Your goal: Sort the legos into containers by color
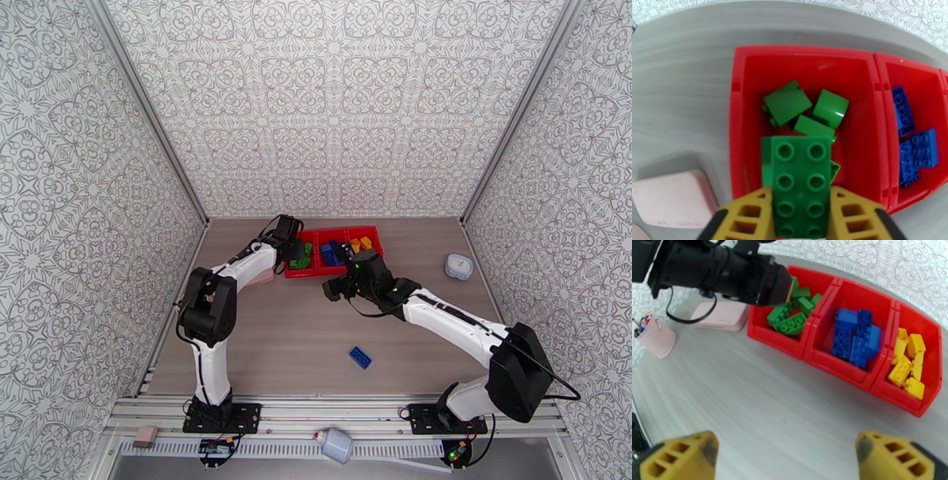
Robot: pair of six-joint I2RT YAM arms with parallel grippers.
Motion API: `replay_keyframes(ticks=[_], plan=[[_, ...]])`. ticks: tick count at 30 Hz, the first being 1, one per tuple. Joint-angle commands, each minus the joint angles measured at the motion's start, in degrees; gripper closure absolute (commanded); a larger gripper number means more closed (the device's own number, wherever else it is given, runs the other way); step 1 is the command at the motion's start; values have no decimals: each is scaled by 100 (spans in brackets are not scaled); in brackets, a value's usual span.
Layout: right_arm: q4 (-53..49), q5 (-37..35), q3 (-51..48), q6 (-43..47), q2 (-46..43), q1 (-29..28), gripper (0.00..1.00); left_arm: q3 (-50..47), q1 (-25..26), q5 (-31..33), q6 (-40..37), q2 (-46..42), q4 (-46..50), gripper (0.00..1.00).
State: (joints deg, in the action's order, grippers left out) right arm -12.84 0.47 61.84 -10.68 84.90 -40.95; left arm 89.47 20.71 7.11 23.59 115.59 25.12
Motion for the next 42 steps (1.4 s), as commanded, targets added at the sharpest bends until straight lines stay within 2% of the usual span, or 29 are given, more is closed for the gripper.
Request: replay_keyframes(ticks=[1,5,12,18,27,31,34,42], plan=[[4,-73,222,34,64,-52,4,181,-32,-157,-13,-16,125,66],[-63,-72,212,55,2,-52,4,4,-23,-70,49,-325,57,46],[-184,-105,63,28,-153,-47,3,-871,11,-201,-31,-1349,-414,21],[-500,-143,-143,-23,-425,-49,3,-2046,324,-191,-531,-2565,-1001,7],[-1120,-319,-721,-436,-925,-70,3,-3537,772,-694,-1438,-4479,-922,3],[-1528,-578,-925,-497,-1078,-233,3,-4143,929,-1330,-2068,-5215,-866,1],[-1760,-666,-1173,-620,-1156,-367,3,-4577,1052,-2061,-2740,-5625,-874,0],[-2489,-624,-1471,-1011,-1161,-897,3,-5289,1760,-3040,-4177,-6538,-497,0]])
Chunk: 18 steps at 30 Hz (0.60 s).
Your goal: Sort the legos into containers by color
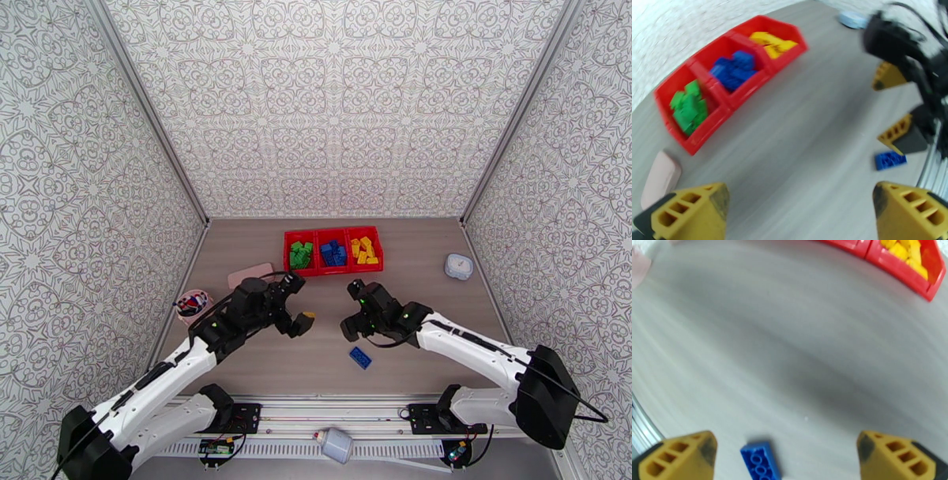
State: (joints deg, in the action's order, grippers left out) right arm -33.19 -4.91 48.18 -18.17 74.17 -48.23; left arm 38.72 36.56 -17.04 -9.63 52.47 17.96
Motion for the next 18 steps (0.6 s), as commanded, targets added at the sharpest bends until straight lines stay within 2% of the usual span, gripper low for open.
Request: replay_keyframes(ticks=[1,8,18], plan=[[-481,-77,-149,-320,-79,-244,3,-317,229,-690,-964,-294,204,0],[-548,86,-296,-653,167,-649,3,-924,466,-992,-1325,-466,-345,0],[-592,12,-139,-564,926,-723,6,-1015,466,-1040,-1533,-391,-355,0]])
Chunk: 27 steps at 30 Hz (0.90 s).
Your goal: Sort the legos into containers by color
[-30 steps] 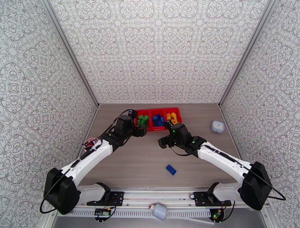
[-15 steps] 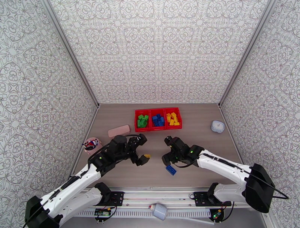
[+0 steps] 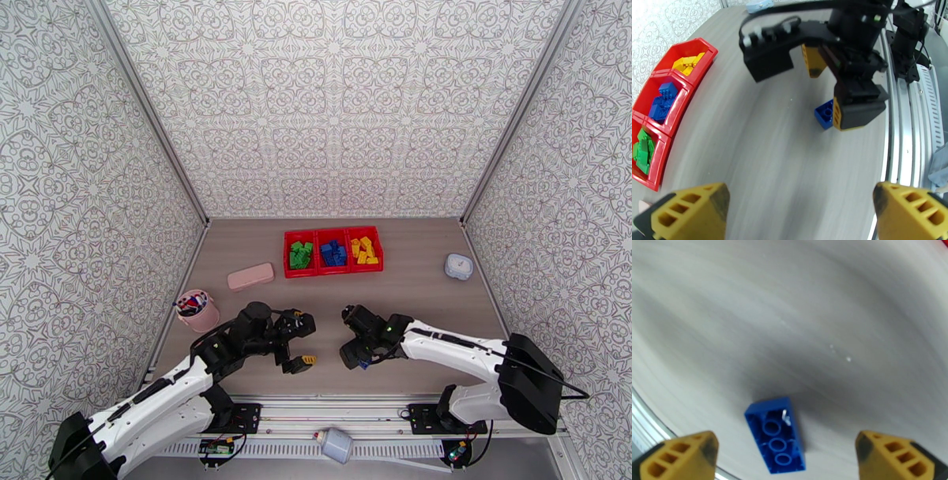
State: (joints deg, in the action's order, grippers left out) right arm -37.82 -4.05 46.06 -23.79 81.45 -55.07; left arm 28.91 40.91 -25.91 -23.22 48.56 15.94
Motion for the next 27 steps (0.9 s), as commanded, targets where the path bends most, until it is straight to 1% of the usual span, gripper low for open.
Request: replay_keyframes(ticks=[1,5,11,16,17,20,22,27], plan=[[-137,-77,82,14,257,-39,7,-39,30,-160,-169,5,-153,0],[-162,-120,125,45,454,-39,12,-52,32,-168,-183,3,-142,0],[-129,-179,105,-29,556,-41,26,-69,42,-175,-226,29,-157,0],[-68,-141,52,-65,539,-39,52,-50,30,-227,-226,66,-150,0],[-67,-141,57,-78,530,-40,57,-51,25,-228,-226,58,-146,0],[-43,-171,72,-104,505,-39,64,-65,13,-215,-222,33,-155,0],[-32,-171,107,-127,482,-39,67,-69,14,-220,-213,35,-175,0],[1,-294,183,-176,306,-39,69,-47,1,-188,-129,40,-237,0]])
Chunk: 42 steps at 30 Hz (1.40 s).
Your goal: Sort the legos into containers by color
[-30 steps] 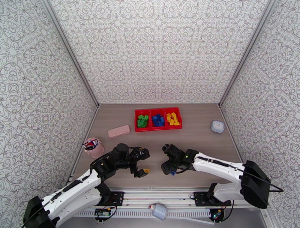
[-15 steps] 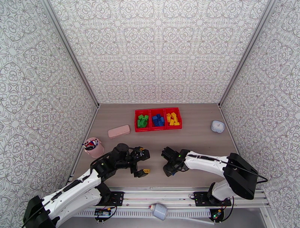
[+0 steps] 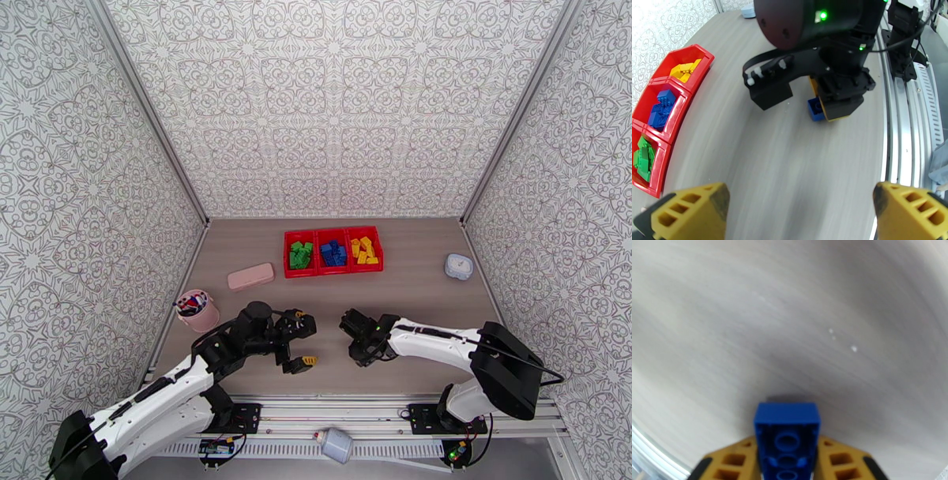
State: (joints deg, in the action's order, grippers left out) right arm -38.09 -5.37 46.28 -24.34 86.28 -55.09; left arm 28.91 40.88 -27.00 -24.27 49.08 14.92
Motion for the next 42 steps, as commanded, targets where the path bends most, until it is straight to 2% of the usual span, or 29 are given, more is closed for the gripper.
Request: replay_keyframes(ticks=[1,8,15,17,21,26,34,42], plan=[[65,-216,187,-143,-251,-37,70,-43,7,-29,29,-20,-162,0],[593,-539,569,-166,-577,60,71,-269,84,569,530,-267,-600,0],[1680,-712,1186,78,-275,599,72,-825,129,1241,1262,-377,-2043,0],[2061,-607,1392,210,-79,830,71,-970,130,1673,1528,-357,-2510,0],[2417,-468,1967,552,482,1233,71,-1239,132,2218,1997,-312,-3327,0],[2710,-359,2822,808,1420,1711,72,-1339,121,2627,2167,-157,-3715,0],[2705,38,4463,922,3109,2277,72,-1342,49,2729,2407,269,-4169,0],[2399,132,5799,1181,4204,2397,71,-1277,5,2641,2466,461,-4261,0]])
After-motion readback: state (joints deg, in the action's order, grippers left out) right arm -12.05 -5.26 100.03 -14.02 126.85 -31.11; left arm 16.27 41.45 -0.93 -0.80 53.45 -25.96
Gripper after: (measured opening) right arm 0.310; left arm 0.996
